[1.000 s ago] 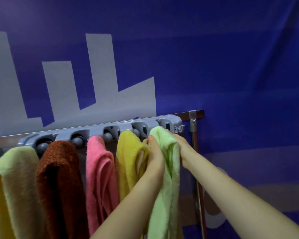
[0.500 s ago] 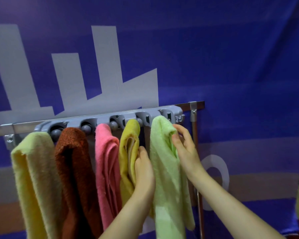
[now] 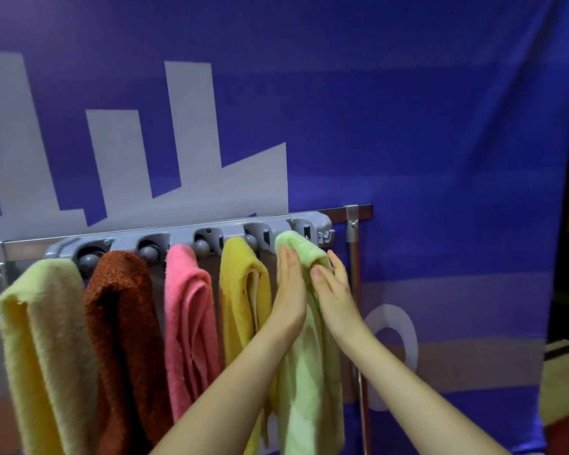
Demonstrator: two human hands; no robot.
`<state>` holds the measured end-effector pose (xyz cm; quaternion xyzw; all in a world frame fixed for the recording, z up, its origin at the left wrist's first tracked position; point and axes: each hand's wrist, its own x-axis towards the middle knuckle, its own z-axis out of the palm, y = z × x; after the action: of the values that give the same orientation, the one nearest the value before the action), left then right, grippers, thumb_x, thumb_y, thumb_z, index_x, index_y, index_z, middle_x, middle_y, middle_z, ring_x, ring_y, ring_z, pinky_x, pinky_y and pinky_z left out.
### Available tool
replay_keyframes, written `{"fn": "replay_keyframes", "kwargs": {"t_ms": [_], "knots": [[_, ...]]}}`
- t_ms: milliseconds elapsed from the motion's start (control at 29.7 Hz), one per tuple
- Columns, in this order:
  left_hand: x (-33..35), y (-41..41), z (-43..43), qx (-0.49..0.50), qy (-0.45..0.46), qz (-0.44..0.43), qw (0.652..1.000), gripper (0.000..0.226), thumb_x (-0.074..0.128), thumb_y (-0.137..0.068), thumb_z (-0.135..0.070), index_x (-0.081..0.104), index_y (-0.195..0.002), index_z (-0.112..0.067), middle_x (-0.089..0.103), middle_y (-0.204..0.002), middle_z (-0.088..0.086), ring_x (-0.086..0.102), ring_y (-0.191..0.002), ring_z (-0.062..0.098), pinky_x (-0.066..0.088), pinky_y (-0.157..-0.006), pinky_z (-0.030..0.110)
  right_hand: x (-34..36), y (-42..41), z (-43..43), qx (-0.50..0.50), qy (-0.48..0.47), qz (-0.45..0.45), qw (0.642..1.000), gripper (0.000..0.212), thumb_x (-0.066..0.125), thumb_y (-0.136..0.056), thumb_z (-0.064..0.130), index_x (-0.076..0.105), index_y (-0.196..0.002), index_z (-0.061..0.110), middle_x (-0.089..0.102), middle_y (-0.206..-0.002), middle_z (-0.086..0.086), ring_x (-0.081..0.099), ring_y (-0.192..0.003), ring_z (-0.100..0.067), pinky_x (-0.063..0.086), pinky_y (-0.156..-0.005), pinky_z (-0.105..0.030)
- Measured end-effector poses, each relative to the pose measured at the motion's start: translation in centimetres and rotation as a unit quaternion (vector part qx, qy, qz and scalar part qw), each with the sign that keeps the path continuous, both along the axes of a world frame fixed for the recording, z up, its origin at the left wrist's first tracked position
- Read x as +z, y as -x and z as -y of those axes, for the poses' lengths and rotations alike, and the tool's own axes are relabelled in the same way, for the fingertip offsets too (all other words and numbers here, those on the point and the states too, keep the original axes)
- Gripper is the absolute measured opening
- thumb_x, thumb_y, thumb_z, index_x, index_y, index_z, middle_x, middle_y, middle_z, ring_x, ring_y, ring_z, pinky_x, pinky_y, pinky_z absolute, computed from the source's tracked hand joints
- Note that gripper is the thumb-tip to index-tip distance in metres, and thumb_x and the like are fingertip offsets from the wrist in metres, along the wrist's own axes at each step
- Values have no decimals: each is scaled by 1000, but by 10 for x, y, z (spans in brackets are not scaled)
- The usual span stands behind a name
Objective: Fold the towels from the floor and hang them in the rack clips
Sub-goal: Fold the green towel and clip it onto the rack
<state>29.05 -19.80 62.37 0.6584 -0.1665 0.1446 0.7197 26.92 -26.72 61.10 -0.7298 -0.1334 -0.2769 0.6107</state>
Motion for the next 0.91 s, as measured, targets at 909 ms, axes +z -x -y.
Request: {"fn": "replay_keyframes", "kwargs": {"t_ms": [909], "knots": [[-50, 79, -17, -127, -53, -111, 984, 91, 23, -69, -82, 26, -141, -27, 30, -150, -3, 30, -138, 18, 27, -114, 43, -14, 84, 0, 27, -123, 52, 991, 27, 45, -92, 8, 58, -88, 32, 58, -111, -8, 61, -84, 5, 52, -74, -16]]}}
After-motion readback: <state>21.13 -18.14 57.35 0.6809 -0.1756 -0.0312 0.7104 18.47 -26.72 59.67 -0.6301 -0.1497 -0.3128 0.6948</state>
